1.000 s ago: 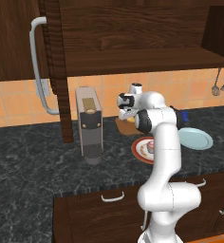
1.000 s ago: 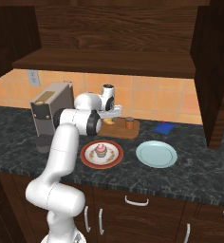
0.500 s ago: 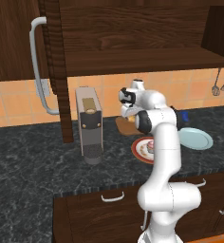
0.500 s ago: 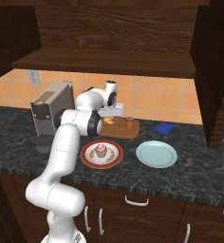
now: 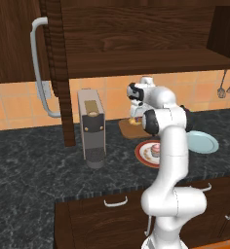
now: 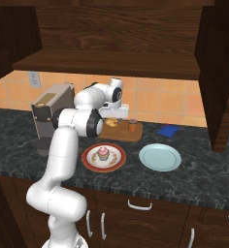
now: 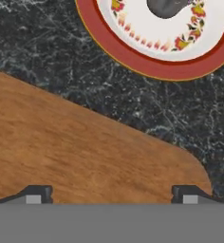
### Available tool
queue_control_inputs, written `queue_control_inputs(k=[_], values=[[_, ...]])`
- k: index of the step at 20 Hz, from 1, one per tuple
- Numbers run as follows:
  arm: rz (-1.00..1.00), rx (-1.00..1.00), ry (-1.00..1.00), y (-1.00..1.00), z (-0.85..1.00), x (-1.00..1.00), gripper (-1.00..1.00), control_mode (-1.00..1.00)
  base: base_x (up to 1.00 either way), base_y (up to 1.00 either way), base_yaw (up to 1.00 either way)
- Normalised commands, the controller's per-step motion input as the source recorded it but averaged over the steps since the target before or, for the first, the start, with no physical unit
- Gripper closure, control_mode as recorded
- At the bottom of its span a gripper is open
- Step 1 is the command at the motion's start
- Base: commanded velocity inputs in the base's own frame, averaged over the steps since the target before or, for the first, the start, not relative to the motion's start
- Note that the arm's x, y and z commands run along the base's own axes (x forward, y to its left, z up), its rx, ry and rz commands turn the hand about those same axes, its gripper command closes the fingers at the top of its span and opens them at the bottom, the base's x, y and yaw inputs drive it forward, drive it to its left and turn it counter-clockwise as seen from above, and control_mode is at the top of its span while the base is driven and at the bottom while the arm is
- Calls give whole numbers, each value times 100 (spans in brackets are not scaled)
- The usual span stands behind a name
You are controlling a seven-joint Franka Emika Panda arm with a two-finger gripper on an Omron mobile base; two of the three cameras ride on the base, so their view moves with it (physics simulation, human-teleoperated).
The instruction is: From the different types of pastries on the counter, select a croissant and place it on the cutting board. Then retrieve a jar of jam from the cabinet and place it alongside the croissant on the cutting board.
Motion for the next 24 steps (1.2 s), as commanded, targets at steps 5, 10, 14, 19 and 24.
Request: queue_control_inputs(k=[5,10,14,19,24], values=[[0,-3,-11,0,-1,-97,-100,-100,0,0,0],[-3,-14,-27,0,-23,-92,-100,-100,0,0,0],[-5,-16,-35,-27,-1,-88,-100,-100,0,0,0],[-2,-3,-25,-67,4,-80,-100,-100,0,0,0],[7,4,-2,-75,41,-30,-100,-100,0,0,0]])
